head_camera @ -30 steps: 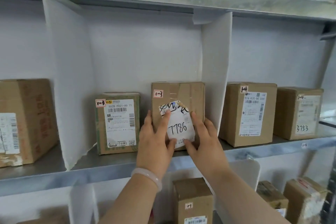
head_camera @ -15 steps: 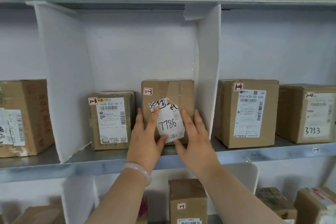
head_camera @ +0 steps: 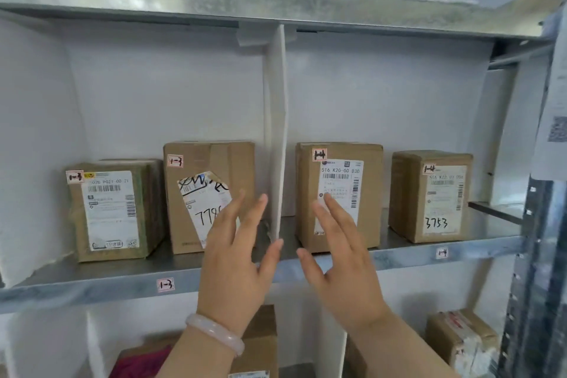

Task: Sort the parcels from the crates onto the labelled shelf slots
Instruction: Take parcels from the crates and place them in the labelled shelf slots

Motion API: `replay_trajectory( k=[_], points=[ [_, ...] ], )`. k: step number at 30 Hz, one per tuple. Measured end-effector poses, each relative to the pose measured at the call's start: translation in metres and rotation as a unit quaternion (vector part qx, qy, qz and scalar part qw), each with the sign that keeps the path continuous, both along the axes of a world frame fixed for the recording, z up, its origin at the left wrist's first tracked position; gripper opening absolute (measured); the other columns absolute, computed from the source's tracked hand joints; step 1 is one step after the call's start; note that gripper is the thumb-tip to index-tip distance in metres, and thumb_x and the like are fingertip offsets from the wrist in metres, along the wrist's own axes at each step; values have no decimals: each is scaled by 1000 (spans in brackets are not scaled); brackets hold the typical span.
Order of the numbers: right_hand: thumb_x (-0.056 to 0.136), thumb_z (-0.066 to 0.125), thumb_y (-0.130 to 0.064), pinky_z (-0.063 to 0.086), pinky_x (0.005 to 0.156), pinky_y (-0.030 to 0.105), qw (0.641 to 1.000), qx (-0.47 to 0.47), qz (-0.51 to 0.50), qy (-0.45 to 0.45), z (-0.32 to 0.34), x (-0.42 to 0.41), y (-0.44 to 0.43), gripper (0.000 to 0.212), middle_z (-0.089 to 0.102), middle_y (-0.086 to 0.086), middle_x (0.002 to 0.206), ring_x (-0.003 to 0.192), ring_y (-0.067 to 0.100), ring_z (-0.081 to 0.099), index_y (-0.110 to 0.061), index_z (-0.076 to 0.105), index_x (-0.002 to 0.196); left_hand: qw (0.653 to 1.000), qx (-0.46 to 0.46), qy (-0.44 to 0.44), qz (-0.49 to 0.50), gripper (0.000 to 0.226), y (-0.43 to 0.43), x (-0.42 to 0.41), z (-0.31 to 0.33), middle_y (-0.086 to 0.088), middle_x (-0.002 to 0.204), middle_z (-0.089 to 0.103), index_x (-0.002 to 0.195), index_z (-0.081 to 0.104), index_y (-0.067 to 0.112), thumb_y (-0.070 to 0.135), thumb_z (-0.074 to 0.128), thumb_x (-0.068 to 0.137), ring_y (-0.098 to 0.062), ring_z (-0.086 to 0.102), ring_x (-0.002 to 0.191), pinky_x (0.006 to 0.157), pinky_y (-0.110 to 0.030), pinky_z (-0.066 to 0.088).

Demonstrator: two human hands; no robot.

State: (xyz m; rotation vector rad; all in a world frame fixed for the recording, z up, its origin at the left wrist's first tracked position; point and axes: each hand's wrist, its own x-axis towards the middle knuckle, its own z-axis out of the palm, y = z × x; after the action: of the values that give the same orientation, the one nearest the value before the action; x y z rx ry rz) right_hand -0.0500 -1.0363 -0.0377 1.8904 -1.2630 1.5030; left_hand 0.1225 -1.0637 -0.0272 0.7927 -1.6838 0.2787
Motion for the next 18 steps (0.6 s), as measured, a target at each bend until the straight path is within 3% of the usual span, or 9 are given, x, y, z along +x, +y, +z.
replay_trajectory(
  k=[9,11,14,18],
  points=[
    [84,66,-39,38,102,36,993,17,-67,-99,-5,-73,8,75,23,-11,156,143,9,24,-41,26,148,997,2,-42,-64,71,3,-65,1,-5,152,39,144,42,30,25,78,82,-25,40,135,107,-41,38],
    [83,70,-34,38,100,36,991,27,-83,-101,-6,-77,7,76,23,-10,157,142,6,22,-37,29,147,997,4,-45,-63,73,-1,-73,3,-8,152,40,143,43,28,24,79,80,-26,40,134,106,-41,39],
    [84,68,-37,36,96,30,990,46,-102,-83,-4,-80,9,77,21,-12,157,140,3,21,-45,24,146,996,8,-50,-76,71,-3,-82,6,-6,152,38,142,46,26,23,79,80,-25,40,134,106,-38,39],
    [85,62,-44,33,97,29,987,74,-129,-67,0,-89,10,75,17,-13,158,143,11,21,-50,20,146,995,14,-54,-79,74,-9,-91,6,-4,155,29,142,45,28,23,81,78,-27,35,139,109,-39,36]
  ],
)
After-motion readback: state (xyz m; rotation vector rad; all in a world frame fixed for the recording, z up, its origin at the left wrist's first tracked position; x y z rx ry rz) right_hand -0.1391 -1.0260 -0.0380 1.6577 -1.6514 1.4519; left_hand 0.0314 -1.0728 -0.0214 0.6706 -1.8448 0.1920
